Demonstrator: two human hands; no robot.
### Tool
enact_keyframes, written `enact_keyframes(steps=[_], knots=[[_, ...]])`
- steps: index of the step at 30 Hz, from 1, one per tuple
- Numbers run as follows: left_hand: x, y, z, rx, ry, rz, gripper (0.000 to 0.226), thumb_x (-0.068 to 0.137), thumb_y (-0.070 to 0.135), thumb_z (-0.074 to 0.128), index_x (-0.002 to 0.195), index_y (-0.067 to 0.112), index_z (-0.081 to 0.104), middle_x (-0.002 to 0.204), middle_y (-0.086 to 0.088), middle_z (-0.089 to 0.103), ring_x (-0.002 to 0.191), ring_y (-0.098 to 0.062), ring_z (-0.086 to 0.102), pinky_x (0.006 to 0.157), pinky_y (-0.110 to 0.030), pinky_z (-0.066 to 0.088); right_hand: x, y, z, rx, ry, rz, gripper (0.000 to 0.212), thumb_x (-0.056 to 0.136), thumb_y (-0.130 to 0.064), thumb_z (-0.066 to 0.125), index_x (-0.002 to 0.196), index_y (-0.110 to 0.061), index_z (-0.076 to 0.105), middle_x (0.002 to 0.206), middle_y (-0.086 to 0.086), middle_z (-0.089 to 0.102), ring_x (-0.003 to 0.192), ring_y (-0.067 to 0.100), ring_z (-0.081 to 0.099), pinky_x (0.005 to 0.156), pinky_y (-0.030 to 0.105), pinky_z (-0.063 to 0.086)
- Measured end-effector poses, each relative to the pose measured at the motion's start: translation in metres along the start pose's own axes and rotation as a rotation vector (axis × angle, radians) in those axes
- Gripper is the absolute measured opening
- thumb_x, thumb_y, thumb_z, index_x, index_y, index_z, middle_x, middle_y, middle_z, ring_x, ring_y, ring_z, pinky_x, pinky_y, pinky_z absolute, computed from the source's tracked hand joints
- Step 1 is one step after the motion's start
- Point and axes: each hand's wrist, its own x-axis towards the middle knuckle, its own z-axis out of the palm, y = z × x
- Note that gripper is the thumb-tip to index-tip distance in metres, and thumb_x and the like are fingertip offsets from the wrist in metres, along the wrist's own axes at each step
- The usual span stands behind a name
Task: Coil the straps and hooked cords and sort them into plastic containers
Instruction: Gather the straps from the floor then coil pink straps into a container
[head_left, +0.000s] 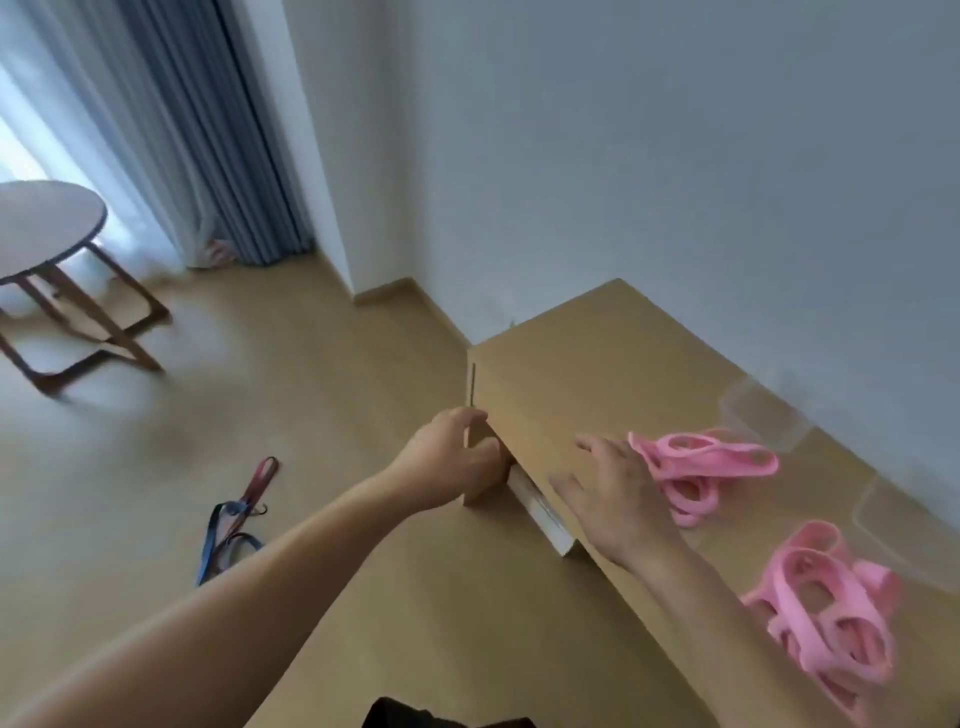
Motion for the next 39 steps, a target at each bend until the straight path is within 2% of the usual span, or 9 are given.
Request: enact_keyframes(steps=[2, 6, 8, 11, 14, 18, 24, 33, 39], knots=[[-0.021, -0.045, -0.038, -0.032, 0.075, -0.072, 0.054, 0.096, 0.035, 0.059, 0.145, 0.019, 0.045, 0.146, 0.000, 0.049, 0.135, -0.018, 0.045, 0.105, -0.027, 0.035, 0.003, -0.045, 0.030, 0.005, -0.055, -0.074, 0.055, 0.091, -0.049, 0.056, 0.138, -0.021, 0.048, 0.141, -0.003, 0.048, 0.133, 0.017, 0.038, 0.108, 0.030, 0.030], [-0.069, -0.129, -0.100, -0.117, 0.219, -0.207, 0.053, 0.095, 0.039, 0.058, 0.144, 0.023, 0.045, 0.145, 0.003, 0.049, 0.132, -0.013, 0.045, 0.098, -0.022, 0.031, 0.001, -0.126, 0.087, 0.040, -0.184, -0.219, 0.055, 0.090, -0.050, 0.056, 0.138, -0.023, 0.048, 0.142, -0.007, 0.046, 0.133, 0.011, 0.037, 0.105, 0.023, 0.028], [-0.091, -0.164, -0.123, -0.184, 0.280, -0.271, 0.052, 0.095, 0.039, 0.058, 0.143, 0.023, 0.047, 0.145, 0.004, 0.048, 0.130, -0.012, 0.046, 0.101, -0.023, 0.033, 0.002, -0.157, 0.112, 0.036, -0.267, -0.297, 0.055, 0.091, -0.051, 0.055, 0.139, -0.025, 0.047, 0.142, -0.009, 0.045, 0.132, 0.008, 0.037, 0.103, 0.020, 0.027], [-0.111, -0.212, -0.151, -0.289, 0.374, -0.408, 0.049, 0.095, 0.038, 0.059, 0.141, 0.025, 0.048, 0.140, 0.003, 0.054, 0.126, -0.015, 0.051, 0.108, -0.034, 0.041, 0.014, -0.195, 0.147, -0.001, -0.380, -0.391, 0.055, 0.092, -0.050, 0.054, 0.139, -0.024, 0.046, 0.142, -0.009, 0.045, 0.132, 0.008, 0.038, 0.107, 0.024, 0.031], [-0.114, -0.250, -0.169, -0.382, 0.444, -0.511, 0.045, 0.095, 0.033, 0.058, 0.138, 0.023, 0.050, 0.135, 0.003, 0.057, 0.122, -0.018, 0.055, 0.104, -0.042, 0.046, 0.035, -0.225, 0.181, -0.028, -0.467, -0.456, 0.055, 0.093, -0.050, 0.054, 0.140, -0.023, 0.045, 0.141, -0.009, 0.044, 0.132, 0.007, 0.037, 0.107, 0.025, 0.032], [-0.100, -0.294, -0.184, -0.463, 0.464, -0.618, 0.045, 0.096, 0.030, 0.057, 0.140, 0.020, 0.049, 0.136, 0.001, 0.057, 0.122, -0.015, 0.055, 0.105, -0.039, 0.046, 0.077, -0.256, 0.235, -0.059, -0.583, -0.505, 0.056, 0.092, -0.051, 0.055, 0.141, -0.025, 0.044, 0.141, -0.010, 0.044, 0.132, 0.008, 0.036, 0.102, 0.022, 0.029], [-0.062, -0.367, -0.204, -0.566, 0.512, -0.888, 0.045, 0.095, 0.029, 0.057, 0.139, 0.018, 0.049, 0.133, 0.002, 0.056, 0.116, -0.012, 0.055, 0.095, -0.027, 0.043, 0.148, -0.293, 0.333, -0.112, -0.823, -0.484, 0.059, 0.093, -0.051, 0.053, 0.144, -0.025, 0.040, 0.145, -0.009, 0.042, 0.136, 0.009, 0.034, 0.106, 0.028, 0.032], [0.012, -0.530, -0.183, -0.717, 0.600, -1.198, 0.041, 0.095, 0.028, 0.055, 0.134, 0.016, 0.052, 0.119, 0.004, 0.055, 0.107, -0.015, 0.053, 0.087, -0.027, 0.039, 0.213, -0.300, 0.531, -0.346, -1.062, -0.516, 0.056, 0.094, -0.049, 0.053, 0.143, -0.026, 0.042, 0.145, -0.007, 0.044, 0.134, 0.013, 0.038, 0.107, 0.035, 0.035], [0.063, -0.684, -0.106, -0.754, 0.499, -1.243, 0.042, 0.095, 0.027, 0.053, 0.135, 0.016, 0.051, 0.121, 0.005, 0.055, 0.104, -0.012, 0.050, 0.086, -0.024, 0.036, 0.236, -0.266, 0.723, -0.471, -1.085, -0.499, 0.052, 0.095, -0.041, 0.051, 0.143, -0.022, 0.043, 0.145, 0.000, 0.045, 0.133, 0.020, 0.040, 0.107, 0.038, 0.035]])
